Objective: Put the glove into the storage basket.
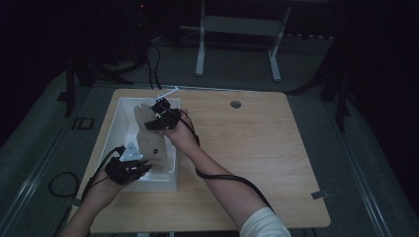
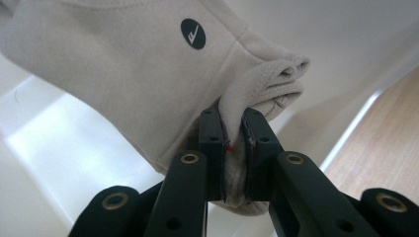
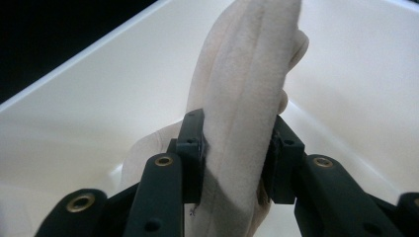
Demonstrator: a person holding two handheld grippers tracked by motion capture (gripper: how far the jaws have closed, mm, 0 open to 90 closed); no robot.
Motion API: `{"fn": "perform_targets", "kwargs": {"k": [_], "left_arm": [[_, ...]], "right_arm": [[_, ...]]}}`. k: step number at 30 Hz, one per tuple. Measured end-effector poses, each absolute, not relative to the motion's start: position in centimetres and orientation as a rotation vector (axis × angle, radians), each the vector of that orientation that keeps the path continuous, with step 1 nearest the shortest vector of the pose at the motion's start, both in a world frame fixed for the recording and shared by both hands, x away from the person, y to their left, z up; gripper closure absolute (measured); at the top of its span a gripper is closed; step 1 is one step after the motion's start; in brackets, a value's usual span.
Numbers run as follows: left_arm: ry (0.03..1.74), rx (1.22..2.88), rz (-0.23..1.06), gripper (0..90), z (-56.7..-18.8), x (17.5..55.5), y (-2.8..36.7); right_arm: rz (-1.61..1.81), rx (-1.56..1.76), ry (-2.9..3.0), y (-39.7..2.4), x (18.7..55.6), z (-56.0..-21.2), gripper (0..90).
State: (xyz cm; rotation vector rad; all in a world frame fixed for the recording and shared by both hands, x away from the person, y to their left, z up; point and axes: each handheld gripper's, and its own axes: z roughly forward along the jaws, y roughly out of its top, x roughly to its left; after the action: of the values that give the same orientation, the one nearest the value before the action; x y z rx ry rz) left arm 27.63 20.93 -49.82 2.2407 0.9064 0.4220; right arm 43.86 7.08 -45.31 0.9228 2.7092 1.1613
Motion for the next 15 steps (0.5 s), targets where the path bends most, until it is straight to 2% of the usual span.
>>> {"fn": "perform_targets", "kwargs": {"k": [5, 7, 8, 9, 13, 15], "left_arm": [[0.932, 2.226, 0.412, 81.8, -50.4, 28.0, 21.2], [0.934, 2.243, 0.397, 81.6, -50.6, 28.2, 21.1], [0.942, 2.255, 0.383, 80.4, -50.7, 28.3, 21.1], [0.957, 2.268, 0.347, 77.4, -50.9, 28.5, 21.1], [1.002, 2.265, 0.345, 55.3, -51.1, 28.9, 20.6], [1.034, 2.233, 0.338, 50.5, -50.9, 29.1, 20.8]], "right_arm": [[1.085, 0.907, 2.720, 7.6, 44.0, -45.3, 64.5], [1.053, 0.916, 2.730, 7.8, 44.1, -45.3, 59.1], [1.025, 0.930, 2.741, 7.9, 44.2, -45.4, 52.4], [1.013, 0.941, 2.740, 8.0, 44.3, -45.4, 47.8], [1.014, 0.929, 2.715, 7.7, 44.5, -45.2, 36.4], [1.035, 0.931, 2.717, 7.4, 44.7, -45.1, 32.8]]}}
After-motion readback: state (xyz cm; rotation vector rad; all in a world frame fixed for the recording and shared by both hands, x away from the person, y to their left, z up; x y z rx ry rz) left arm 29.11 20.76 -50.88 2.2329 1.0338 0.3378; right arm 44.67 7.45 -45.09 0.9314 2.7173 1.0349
